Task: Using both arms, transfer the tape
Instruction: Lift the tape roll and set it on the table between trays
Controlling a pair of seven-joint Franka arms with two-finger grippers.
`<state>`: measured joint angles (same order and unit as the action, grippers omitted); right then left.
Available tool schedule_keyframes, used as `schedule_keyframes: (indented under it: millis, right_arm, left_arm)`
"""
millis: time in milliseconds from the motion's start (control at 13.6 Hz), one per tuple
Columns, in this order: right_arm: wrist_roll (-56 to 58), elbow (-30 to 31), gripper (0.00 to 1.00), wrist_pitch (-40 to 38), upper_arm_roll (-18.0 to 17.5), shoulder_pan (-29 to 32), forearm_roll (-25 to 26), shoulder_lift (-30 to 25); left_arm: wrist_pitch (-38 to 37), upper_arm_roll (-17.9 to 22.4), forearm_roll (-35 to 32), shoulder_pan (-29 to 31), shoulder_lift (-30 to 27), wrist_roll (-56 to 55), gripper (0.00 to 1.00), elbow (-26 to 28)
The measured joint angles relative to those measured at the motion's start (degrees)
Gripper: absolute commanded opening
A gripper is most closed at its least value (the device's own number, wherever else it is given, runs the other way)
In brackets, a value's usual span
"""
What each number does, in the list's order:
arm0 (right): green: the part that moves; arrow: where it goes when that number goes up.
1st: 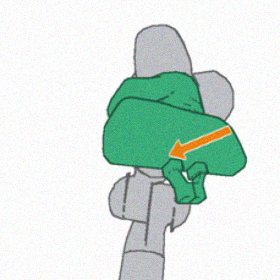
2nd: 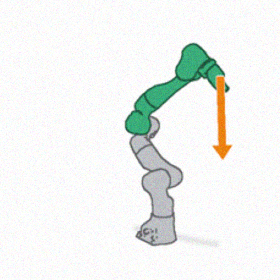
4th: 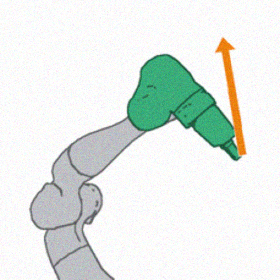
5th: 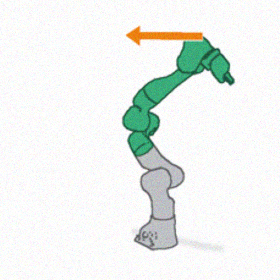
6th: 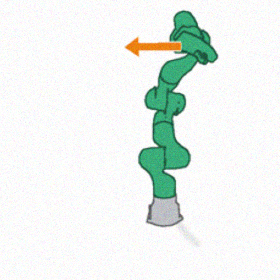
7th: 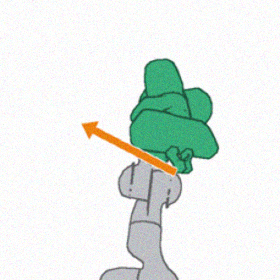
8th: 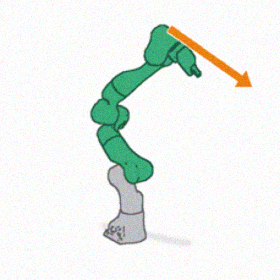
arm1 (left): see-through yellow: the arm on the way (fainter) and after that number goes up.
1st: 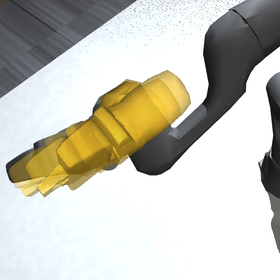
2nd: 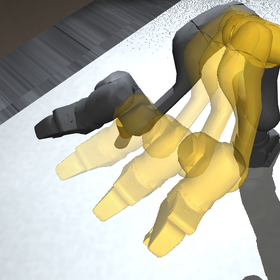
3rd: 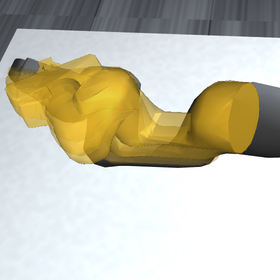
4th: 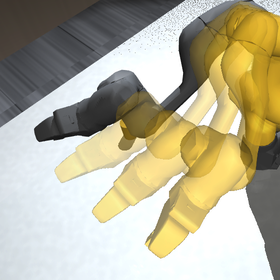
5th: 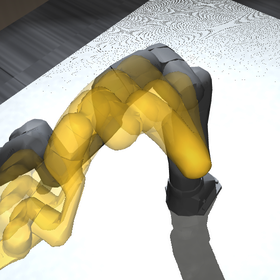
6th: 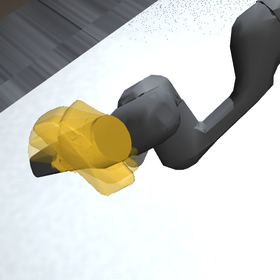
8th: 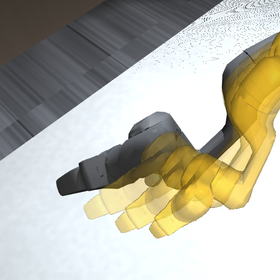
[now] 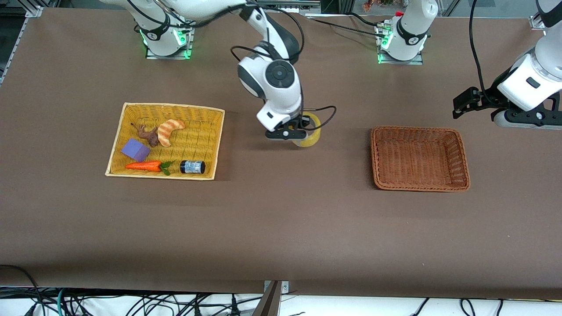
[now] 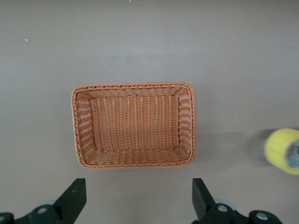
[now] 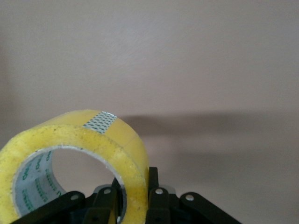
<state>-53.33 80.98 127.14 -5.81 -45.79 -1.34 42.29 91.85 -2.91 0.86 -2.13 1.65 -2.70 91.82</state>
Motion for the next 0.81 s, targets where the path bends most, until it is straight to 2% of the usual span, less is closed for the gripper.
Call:
schedule_keyframes:
  millis: [220, 293, 513, 586, 733, 806]
  right_arm:
    - [-3.97, -2.7, 0.0, 4.3, 0.74, -2.88, 0.02, 5.94]
    - [-4.18, -3.02, 0.03, 4.41, 0.9, -3.0, 0.02, 6.49]
    - [-4.19, -3.06, 0.55, 4.22, 1.52, -2.96, 0.8, 6.79]
    - [-4.19, -2.99, 0.65, 4.26, 1.59, -2.94, 1.59, 7.01]
    - [-4.18, -2.89, 0.76, 4.39, 1.66, -2.87, 2.45, 7.42]
    - [-4.16, -2.9, 0.87, 4.46, 1.88, -2.8, 2.65, 7.45]
  left_arm:
    - [0.0, -0.01, 0.0, -0.07, 0.0, 0.0, 1.0, 0.0]
    - [0.0, -0.01, 0.0, -0.09, 0.0, 0.0, 1.0, 0.0]
    - [0.0, -0.01, 0.0, -0.1, 0.0, 0.0, 1.0, 0.0]
    - [0.0, -0.01, 0.0, -0.11, 0.0, 0.0, 1.0, 0.0]
    - [0.0, -0.02, 0.0, -0.14, 0.0, 0.0, 1.0, 0.0]
    - [0.0, -0.07, 0.0, -0.16, 0.0, 0.0, 1.0, 0.0]
